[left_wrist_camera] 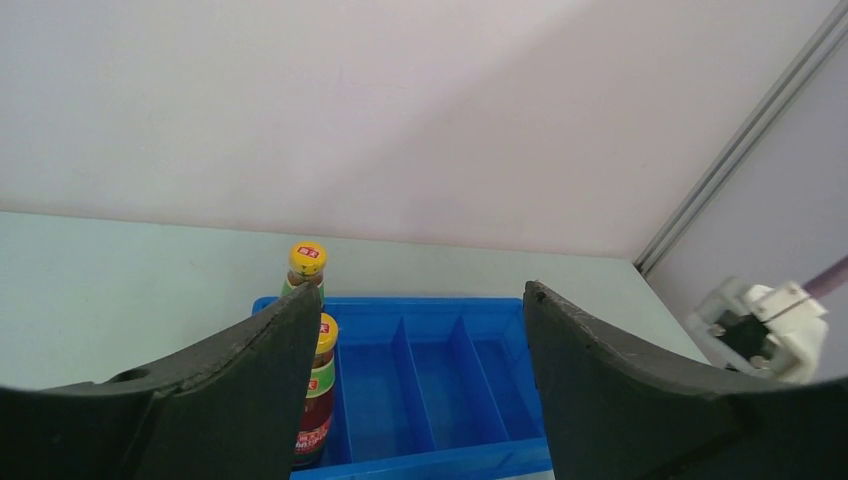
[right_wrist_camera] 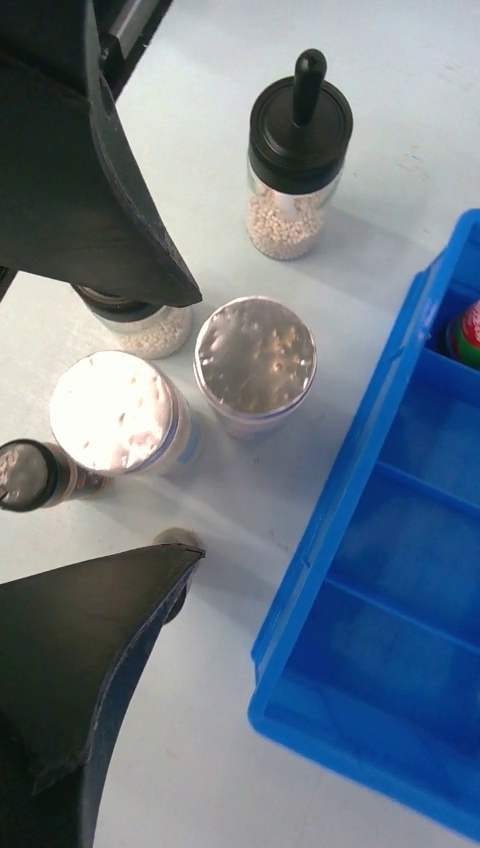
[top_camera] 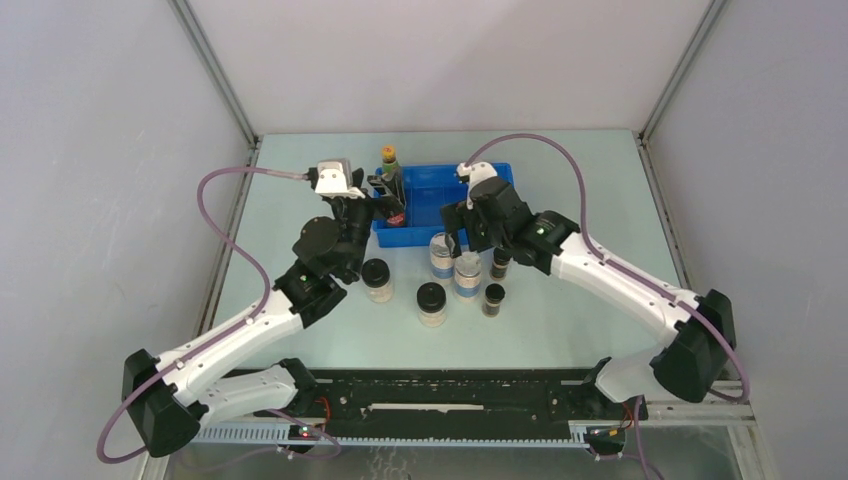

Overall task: Organize the condiment bottles
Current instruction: Pick up the bottle from the center of the board.

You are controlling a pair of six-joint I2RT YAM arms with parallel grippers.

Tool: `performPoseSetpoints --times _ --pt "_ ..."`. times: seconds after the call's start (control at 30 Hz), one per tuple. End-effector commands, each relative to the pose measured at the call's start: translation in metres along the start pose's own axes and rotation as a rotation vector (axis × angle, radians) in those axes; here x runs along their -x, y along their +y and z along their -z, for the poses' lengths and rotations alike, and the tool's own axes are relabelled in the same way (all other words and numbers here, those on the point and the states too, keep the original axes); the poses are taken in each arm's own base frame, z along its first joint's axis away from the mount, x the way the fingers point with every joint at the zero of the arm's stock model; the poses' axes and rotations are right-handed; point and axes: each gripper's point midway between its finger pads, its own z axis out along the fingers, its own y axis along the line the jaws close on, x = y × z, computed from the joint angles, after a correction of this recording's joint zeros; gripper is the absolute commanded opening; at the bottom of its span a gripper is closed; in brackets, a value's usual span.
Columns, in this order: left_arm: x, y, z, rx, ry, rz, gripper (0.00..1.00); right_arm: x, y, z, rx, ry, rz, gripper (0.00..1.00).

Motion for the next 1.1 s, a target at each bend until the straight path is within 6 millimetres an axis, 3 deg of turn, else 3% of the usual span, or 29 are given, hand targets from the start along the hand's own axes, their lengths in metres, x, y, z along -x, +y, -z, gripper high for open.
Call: performPoseSetpoints --times 0.0,0.2,0.77,1.07 --pt "0.006 0.003 0.005 0.014 -0.016 0.019 0.79 0.008 0.024 0.0 0.086 0.033 0.039 0.97" --pt "0.01 0.0 0.005 0.005 -0.019 0.024 0.79 0.003 0.042 -0.005 0.142 0.084 0.071 0.99" --pt "0.014 0.007 0.012 0.011 -0.032 0.016 0.82 -0.012 0.046 -0.044 0.145 0.176 0.115 0.99" --pt "0.01 0.007 0.012 0.005 -0.03 0.017 0.82 -0.015 0.043 -0.053 0.157 0.193 0.099 0.99"
